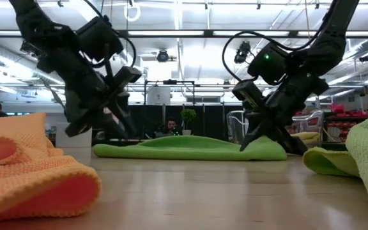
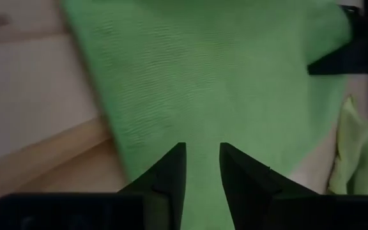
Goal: Fold microfiber towels
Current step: Fold the green towel
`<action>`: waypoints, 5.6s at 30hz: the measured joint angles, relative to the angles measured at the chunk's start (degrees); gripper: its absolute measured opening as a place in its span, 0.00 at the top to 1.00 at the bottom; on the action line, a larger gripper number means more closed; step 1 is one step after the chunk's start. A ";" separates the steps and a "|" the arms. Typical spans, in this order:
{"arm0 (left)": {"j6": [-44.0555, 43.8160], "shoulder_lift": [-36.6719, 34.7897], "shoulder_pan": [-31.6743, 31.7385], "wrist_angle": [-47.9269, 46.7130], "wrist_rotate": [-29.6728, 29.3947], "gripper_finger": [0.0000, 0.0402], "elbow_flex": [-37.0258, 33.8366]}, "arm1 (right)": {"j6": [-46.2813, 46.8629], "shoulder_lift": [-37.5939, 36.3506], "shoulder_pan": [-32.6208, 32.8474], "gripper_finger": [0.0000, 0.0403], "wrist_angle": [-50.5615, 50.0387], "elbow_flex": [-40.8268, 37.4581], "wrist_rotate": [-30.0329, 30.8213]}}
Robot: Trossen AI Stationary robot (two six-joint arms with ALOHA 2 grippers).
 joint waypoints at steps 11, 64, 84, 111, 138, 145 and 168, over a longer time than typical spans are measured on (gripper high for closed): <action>2.56 0.00 0.12 -5.92 0.63 0.84 3.53 | -2.23 -0.37 1.22 0.99 0.07 0.00 4.55; 8.05 9.44 4.25 -12.45 0.63 0.96 10.73 | -2.72 -17.34 3.97 1.00 -15.63 2.51 15.40; 9.73 8.59 4.98 -12.55 -1.40 0.97 11.52 | -17.66 7.97 4.37 1.00 -28.84 36.36 7.24; 9.30 -13.48 7.74 -32.64 -5.36 0.97 11.61 | -22.30 11.37 4.28 1.00 -26.47 42.63 2.93; 7.85 6.25 5.94 -22.38 0.42 0.97 11.56 | -25.44 9.82 2.96 1.00 -36.28 36.58 4.63; 9.84 13.47 6.04 -16.97 3.26 0.96 16.02 | -17.05 0.69 3.93 1.00 -25.26 21.90 6.14; 27.30 25.28 8.27 -28.37 5.24 0.97 41.83 | -12.04 -10.59 4.40 1.00 -27.88 14.79 13.05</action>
